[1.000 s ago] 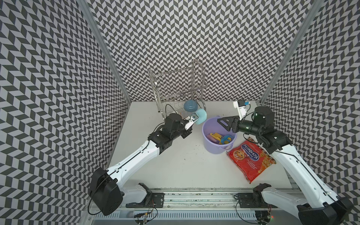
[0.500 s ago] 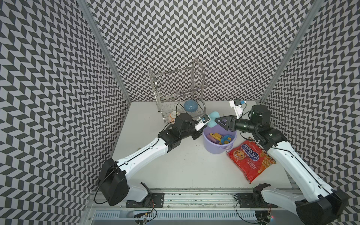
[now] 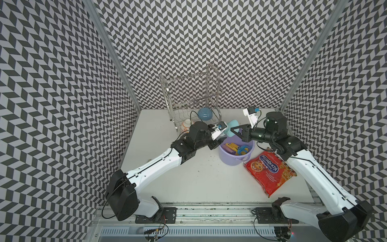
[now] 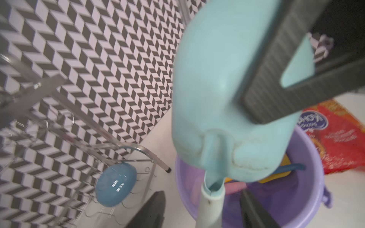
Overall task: Organize the gardening tools
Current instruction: Pick up the gardening tool from the center of the board, then place the gardening tool in the container.
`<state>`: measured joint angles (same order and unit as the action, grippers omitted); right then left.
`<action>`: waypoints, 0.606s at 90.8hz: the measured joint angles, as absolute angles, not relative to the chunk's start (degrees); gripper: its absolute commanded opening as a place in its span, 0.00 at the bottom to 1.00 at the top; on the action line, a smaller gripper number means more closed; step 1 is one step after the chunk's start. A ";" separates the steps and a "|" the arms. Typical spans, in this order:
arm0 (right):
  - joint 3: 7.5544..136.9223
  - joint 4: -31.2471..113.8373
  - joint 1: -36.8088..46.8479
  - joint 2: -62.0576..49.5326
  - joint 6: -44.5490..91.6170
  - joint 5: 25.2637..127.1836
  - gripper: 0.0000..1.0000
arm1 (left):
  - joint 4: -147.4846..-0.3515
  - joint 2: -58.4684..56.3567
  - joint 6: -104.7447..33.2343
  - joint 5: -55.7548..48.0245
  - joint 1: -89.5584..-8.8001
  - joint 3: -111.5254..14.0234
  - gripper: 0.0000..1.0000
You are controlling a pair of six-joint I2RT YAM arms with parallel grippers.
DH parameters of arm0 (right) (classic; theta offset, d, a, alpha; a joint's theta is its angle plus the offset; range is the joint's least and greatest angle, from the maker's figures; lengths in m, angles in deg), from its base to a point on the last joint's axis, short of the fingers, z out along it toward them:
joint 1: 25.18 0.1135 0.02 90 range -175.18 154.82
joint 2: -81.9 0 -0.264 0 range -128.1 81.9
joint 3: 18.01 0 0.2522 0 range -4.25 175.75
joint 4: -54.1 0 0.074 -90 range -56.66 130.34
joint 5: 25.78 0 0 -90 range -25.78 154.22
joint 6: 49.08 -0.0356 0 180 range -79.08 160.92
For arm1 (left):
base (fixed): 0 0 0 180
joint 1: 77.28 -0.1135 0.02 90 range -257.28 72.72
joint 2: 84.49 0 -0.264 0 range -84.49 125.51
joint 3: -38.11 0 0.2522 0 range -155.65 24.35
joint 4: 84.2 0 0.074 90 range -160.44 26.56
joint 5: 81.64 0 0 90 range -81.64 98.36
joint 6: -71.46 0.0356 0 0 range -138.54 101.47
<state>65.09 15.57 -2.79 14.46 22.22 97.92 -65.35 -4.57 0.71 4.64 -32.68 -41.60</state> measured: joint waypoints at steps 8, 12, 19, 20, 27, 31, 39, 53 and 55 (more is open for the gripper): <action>67.06 13.56 -2.79 14.51 23.51 94.84 0.00 | -66.08 -7.67 -2.70 9.01 -32.90 -39.89 0.89; 67.86 12.49 -2.79 14.70 24.12 92.80 0.00 | -66.18 -9.85 -5.24 12.37 -33.23 -38.78 0.93; 68.94 10.50 -2.79 15.14 25.13 89.11 0.00 | -66.51 -13.13 -11.18 18.17 -34.12 -37.27 1.00; 69.07 10.24 -2.79 15.21 25.30 88.56 0.00 | -66.47 -13.70 -12.69 19.33 -34.41 -37.01 1.00; 69.83 8.03 -2.79 15.69 26.11 84.32 0.00 | -65.40 -16.39 -20.58 24.88 -36.92 -36.16 1.00; 70.07 6.87 -2.79 15.88 26.53 81.83 0.00 | -64.15 -17.72 -26.17 28.35 -38.93 -35.81 1.00; 70.33 4.49 -2.79 15.93 27.07 77.07 0.00 | -59.23 -20.37 -39.55 36.26 -42.51 -34.43 1.00; 70.25 1.21 -2.79 15.38 27.71 71.36 0.00 | -46.27 -24.15 -66.70 48.02 -44.26 -29.53 1.00; 70.16 0.97 -2.79 15.03 27.77 70.79 0.00 | -44.46 -24.48 -70.41 49.14 -44.26 -28.73 1.00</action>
